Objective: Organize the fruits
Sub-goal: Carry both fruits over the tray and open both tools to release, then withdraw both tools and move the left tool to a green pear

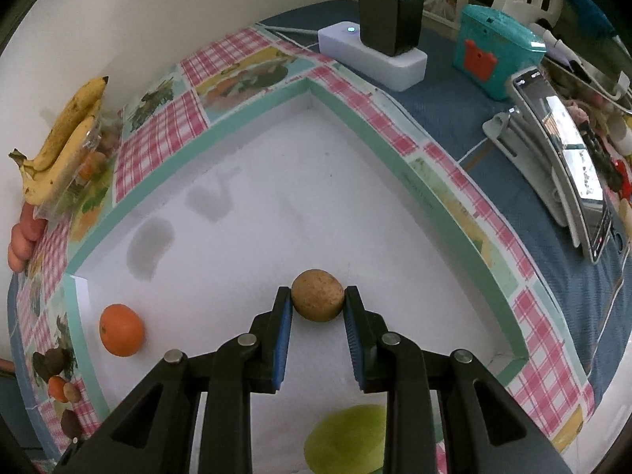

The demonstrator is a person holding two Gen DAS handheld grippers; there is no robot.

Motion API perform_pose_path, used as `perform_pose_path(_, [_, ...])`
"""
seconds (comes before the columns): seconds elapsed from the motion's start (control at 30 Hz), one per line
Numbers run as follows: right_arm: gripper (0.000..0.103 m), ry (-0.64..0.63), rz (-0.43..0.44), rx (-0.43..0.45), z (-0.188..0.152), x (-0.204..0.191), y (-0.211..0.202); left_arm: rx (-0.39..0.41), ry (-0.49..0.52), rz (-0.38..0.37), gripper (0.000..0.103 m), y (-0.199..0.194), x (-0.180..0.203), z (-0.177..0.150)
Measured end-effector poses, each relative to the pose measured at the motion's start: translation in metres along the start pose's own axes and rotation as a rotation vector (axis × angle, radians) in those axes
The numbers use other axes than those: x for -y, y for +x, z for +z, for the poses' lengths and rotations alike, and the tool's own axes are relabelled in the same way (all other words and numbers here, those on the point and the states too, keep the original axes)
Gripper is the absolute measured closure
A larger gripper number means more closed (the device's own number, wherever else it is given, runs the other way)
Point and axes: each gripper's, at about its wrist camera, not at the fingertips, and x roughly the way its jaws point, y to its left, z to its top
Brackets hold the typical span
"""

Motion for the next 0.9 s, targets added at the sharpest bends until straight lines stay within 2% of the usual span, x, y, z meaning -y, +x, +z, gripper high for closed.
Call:
perform_pose_path(0.17, [0.075, -0.009, -0.012, 0.008, -0.001, -0.002, 0.000, -0.008, 0.008, -0.003, 0.064, 0.000, 0.000, 0.001])
perform_pose_path(0.23, [0.070, -0.022, -0.015, 0.010, -0.002, -0.004, 0.000, -0.015, 0.005, -0.015, 0.062, 0.001, -0.001, 0.004])
perform_pose_path(0.33, [0.057, -0.037, 0.008, 0.010, -0.001, -0.007, 0.000, -0.010, -0.008, -0.039, 0.049, -0.006, -0.002, 0.007])
perform_pose_path(0.37, [0.055, -0.045, 0.006, 0.009, -0.001, -0.009, 0.000, -0.003, -0.009, -0.034, 0.039, -0.009, -0.002, 0.008])
perform_pose_path(0.4, [0.052, -0.051, -0.001, 0.007, -0.001, -0.010, 0.001, 0.007, -0.009, -0.022, 0.033, -0.013, -0.002, 0.009])
perform_pose_path(0.53, [0.042, -0.038, 0.006, 0.011, 0.001, -0.008, -0.002, 0.029, -0.026, -0.004, 0.028, -0.029, -0.008, 0.012])
perform_pose_path(0.6, [0.036, -0.033, 0.025, 0.030, 0.003, -0.008, -0.007, 0.028, -0.048, 0.005, 0.018, -0.035, -0.016, 0.012])
perform_pose_path(0.63, [0.029, -0.031, 0.033, 0.036, 0.003, -0.008, -0.009, 0.031, -0.063, 0.012, 0.015, -0.039, -0.022, 0.012])
perform_pose_path(0.7, [0.029, -0.036, 0.039, 0.052, 0.004, -0.009, -0.013, 0.042, -0.101, 0.039, 0.003, -0.045, -0.035, 0.013])
perform_pose_path(0.77, [0.028, -0.046, 0.040, 0.072, 0.003, -0.011, -0.017, 0.064, -0.172, 0.079, 0.001, -0.053, -0.056, 0.012])
perform_pose_path(0.8, [0.023, -0.047, 0.043, 0.078, 0.003, -0.012, -0.018, 0.070, -0.212, 0.093, 0.000, -0.056, -0.067, 0.011])
perform_pose_path(0.83, [0.009, -0.048, 0.048, 0.089, 0.003, -0.014, -0.020, 0.073, -0.262, 0.103, 0.000, -0.060, -0.082, 0.008])
perform_pose_path(0.9, [0.004, -0.048, 0.042, 0.103, 0.002, -0.016, -0.022, 0.072, -0.350, 0.125, 0.000, -0.066, -0.111, 0.000])
